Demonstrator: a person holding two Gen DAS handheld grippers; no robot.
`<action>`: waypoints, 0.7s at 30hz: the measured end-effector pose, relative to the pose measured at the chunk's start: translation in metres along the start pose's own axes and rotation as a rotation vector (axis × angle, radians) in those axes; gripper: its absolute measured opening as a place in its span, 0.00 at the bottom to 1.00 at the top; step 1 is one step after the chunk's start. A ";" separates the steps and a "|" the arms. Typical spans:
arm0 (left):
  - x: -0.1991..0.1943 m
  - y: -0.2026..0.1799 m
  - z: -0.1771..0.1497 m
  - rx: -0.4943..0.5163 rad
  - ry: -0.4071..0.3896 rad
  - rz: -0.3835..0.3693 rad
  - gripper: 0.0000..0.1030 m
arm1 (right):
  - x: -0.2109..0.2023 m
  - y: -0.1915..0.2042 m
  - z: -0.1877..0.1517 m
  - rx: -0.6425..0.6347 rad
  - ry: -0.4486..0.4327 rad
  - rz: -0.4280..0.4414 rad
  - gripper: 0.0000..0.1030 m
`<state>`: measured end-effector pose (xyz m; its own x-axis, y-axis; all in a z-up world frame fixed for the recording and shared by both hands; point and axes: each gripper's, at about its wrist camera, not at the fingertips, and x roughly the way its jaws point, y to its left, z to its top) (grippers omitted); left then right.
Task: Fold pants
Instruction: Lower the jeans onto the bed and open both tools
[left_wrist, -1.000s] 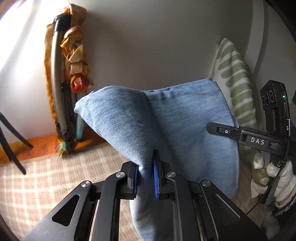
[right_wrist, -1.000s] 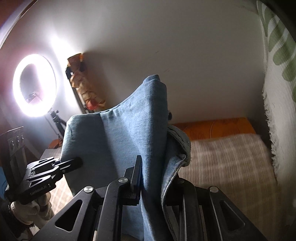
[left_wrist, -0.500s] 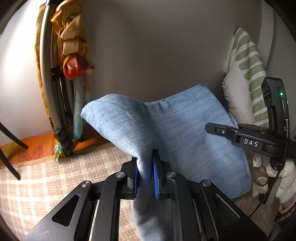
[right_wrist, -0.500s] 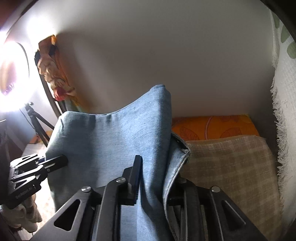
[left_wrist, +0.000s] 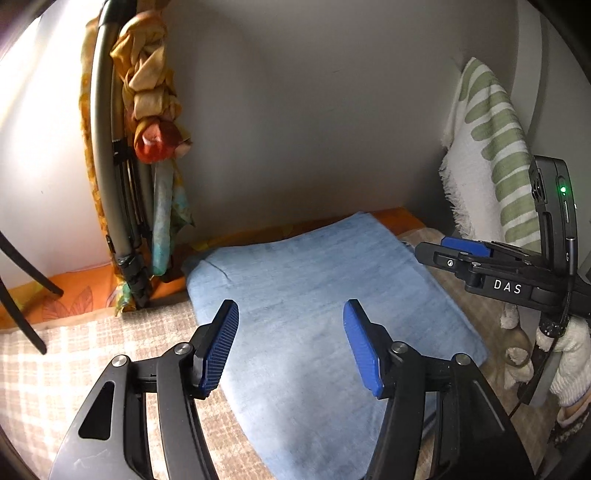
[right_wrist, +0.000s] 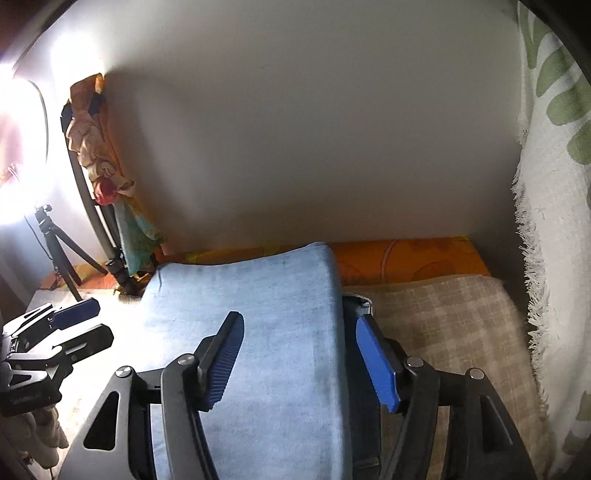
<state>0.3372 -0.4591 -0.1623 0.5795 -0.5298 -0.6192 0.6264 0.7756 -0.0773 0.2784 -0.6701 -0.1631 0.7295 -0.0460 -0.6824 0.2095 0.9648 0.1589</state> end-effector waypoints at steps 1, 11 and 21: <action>0.000 -0.003 0.001 0.004 -0.002 0.004 0.57 | -0.003 0.001 -0.002 -0.006 -0.002 -0.006 0.66; -0.048 -0.010 -0.013 0.002 -0.050 -0.001 0.62 | -0.059 0.021 -0.022 -0.017 -0.054 0.020 0.72; -0.119 -0.018 -0.029 0.020 -0.106 -0.003 0.62 | -0.132 0.057 -0.042 -0.059 -0.103 0.022 0.78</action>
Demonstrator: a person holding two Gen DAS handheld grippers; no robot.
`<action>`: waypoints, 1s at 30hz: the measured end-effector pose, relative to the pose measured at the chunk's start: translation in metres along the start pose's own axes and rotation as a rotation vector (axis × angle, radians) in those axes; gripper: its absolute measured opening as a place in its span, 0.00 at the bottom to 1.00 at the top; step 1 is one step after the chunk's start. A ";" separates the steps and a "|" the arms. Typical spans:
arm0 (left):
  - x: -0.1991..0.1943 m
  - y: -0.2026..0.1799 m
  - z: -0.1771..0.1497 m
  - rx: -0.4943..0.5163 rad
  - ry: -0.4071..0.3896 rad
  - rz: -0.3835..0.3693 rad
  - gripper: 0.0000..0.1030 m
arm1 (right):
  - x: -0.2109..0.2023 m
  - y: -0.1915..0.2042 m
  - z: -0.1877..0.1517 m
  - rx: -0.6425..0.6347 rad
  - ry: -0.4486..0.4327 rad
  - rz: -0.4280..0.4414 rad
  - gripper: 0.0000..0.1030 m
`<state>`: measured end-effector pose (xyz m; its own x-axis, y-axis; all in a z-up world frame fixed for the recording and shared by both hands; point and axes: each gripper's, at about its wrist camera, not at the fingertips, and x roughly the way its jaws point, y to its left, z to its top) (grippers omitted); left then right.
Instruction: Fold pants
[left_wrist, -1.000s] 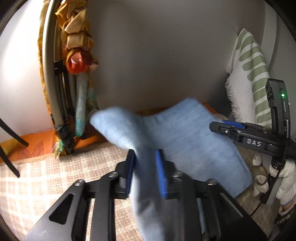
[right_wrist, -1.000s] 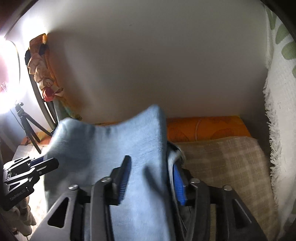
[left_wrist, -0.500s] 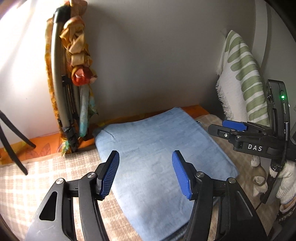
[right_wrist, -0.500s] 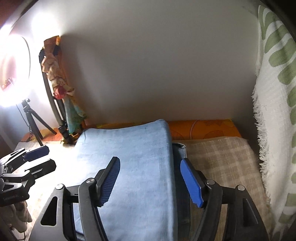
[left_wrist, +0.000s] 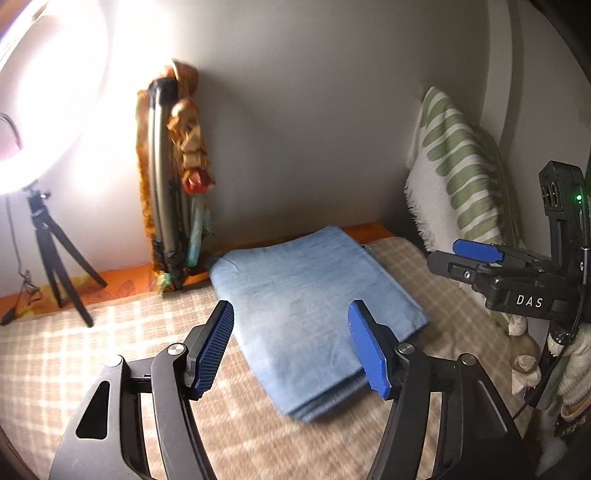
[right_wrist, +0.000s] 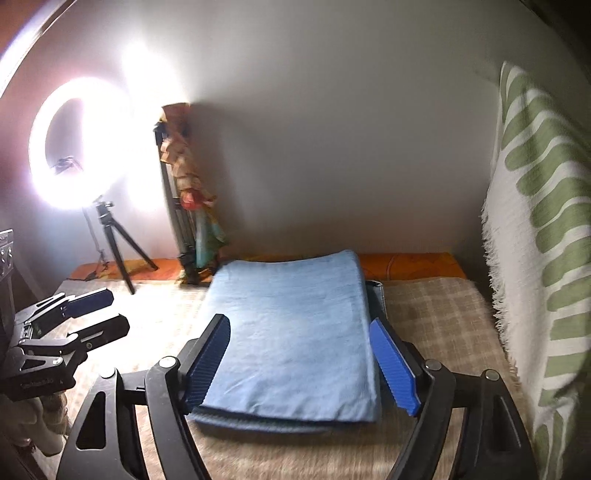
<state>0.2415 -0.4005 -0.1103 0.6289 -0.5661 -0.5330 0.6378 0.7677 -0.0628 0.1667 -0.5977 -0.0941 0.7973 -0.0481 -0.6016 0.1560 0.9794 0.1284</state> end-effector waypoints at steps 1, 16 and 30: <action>-0.010 -0.001 -0.002 0.008 -0.007 -0.002 0.62 | -0.006 0.005 -0.002 -0.008 0.000 0.003 0.78; -0.131 -0.008 -0.045 0.013 -0.054 0.003 0.75 | -0.103 0.086 -0.051 -0.015 0.031 -0.055 0.87; -0.214 -0.016 -0.097 0.004 -0.090 0.038 0.80 | -0.187 0.135 -0.097 0.003 -0.014 -0.138 1.00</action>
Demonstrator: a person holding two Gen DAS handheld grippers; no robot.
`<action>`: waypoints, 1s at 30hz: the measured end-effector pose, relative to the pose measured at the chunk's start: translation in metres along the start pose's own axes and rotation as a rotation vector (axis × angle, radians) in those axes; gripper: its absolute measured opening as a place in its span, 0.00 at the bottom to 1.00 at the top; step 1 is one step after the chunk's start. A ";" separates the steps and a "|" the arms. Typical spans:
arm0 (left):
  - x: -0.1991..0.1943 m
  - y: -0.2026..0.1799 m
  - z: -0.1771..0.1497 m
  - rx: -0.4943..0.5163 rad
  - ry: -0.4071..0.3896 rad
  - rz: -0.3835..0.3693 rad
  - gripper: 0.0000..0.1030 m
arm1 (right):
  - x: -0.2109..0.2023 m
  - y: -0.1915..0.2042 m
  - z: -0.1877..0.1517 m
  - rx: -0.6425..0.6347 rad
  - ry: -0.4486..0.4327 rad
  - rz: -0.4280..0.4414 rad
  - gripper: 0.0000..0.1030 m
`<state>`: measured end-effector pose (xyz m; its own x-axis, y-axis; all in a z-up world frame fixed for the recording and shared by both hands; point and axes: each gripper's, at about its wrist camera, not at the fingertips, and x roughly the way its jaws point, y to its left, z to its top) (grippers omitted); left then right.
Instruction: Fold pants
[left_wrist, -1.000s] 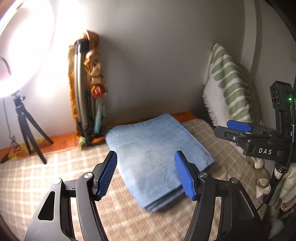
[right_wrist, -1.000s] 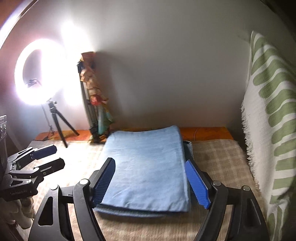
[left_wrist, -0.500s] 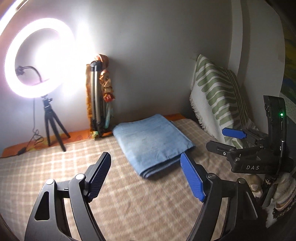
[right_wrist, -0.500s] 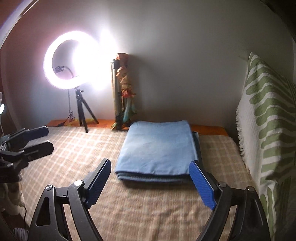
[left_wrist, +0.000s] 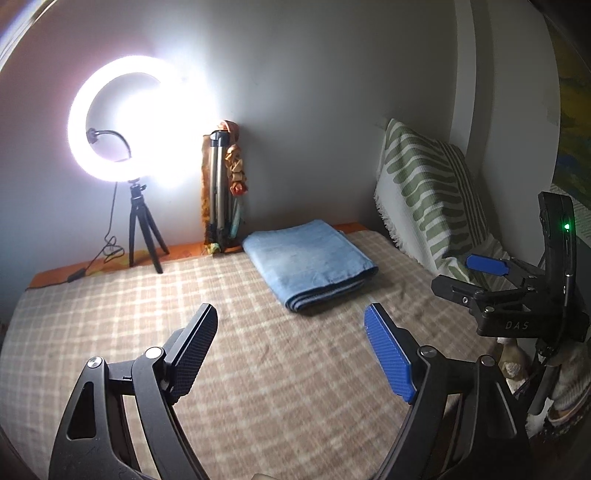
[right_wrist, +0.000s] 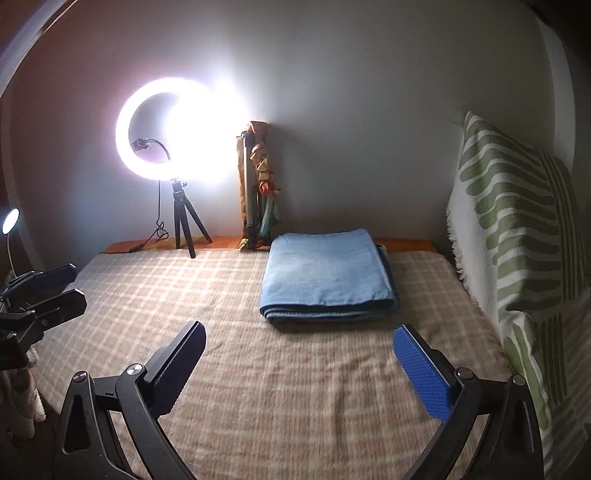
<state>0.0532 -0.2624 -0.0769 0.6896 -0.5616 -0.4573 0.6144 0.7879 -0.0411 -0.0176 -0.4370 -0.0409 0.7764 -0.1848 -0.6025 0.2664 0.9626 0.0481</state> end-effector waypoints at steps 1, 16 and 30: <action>-0.004 -0.002 -0.006 -0.002 0.001 0.002 0.80 | -0.004 0.002 -0.004 0.003 -0.005 -0.006 1.00; -0.030 -0.021 -0.039 -0.005 0.006 0.081 0.81 | -0.031 0.011 -0.048 0.057 0.007 -0.047 1.00; -0.041 -0.017 -0.038 -0.039 -0.009 0.088 0.84 | -0.044 0.005 -0.048 0.083 -0.014 -0.060 1.00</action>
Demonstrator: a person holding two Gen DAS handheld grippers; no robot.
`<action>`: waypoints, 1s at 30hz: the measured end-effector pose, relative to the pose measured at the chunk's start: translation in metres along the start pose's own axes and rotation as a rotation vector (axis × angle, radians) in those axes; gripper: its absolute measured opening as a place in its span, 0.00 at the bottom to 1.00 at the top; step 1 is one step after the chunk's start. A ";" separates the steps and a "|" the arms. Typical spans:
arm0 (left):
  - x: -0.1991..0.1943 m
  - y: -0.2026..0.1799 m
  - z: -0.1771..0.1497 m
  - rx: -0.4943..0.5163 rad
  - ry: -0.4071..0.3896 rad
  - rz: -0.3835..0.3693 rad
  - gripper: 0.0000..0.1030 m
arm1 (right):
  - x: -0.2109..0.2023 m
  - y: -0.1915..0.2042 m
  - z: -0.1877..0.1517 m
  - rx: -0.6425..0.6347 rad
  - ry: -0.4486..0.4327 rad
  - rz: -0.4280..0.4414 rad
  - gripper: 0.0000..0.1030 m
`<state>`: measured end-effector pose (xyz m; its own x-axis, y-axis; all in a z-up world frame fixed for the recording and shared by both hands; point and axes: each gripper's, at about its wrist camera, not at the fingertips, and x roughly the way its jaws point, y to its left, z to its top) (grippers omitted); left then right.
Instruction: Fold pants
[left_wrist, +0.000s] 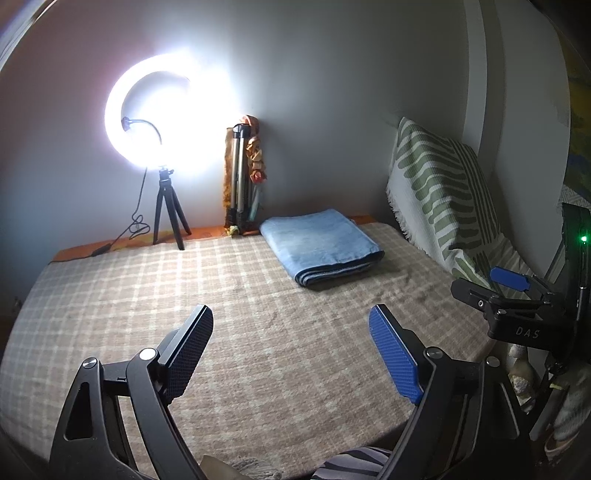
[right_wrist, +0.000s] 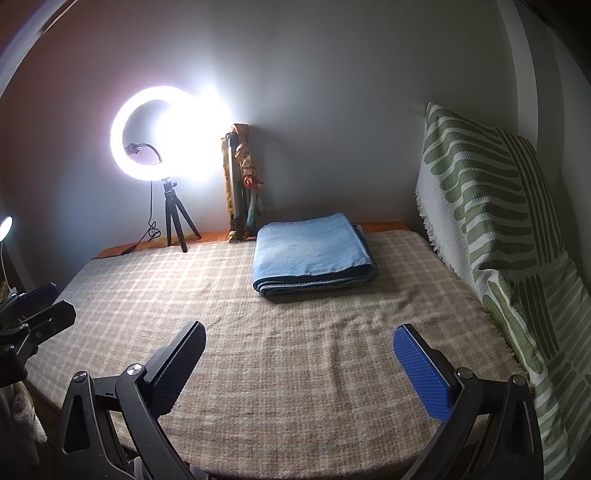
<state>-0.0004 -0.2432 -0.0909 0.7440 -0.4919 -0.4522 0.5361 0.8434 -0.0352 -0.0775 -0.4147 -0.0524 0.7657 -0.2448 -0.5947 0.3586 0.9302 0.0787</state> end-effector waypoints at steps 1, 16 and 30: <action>-0.001 0.000 0.000 0.000 -0.001 0.001 0.84 | 0.000 0.001 0.000 0.001 0.000 0.001 1.00; -0.003 0.002 0.001 -0.022 0.011 0.014 0.84 | 0.000 0.004 0.000 0.003 -0.001 0.003 1.00; -0.005 0.003 0.000 -0.015 0.015 0.018 0.84 | -0.005 0.006 -0.004 0.021 0.000 -0.004 1.00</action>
<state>-0.0023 -0.2387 -0.0889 0.7474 -0.4737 -0.4658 0.5166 0.8552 -0.0408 -0.0817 -0.4065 -0.0522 0.7643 -0.2491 -0.5948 0.3733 0.9230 0.0932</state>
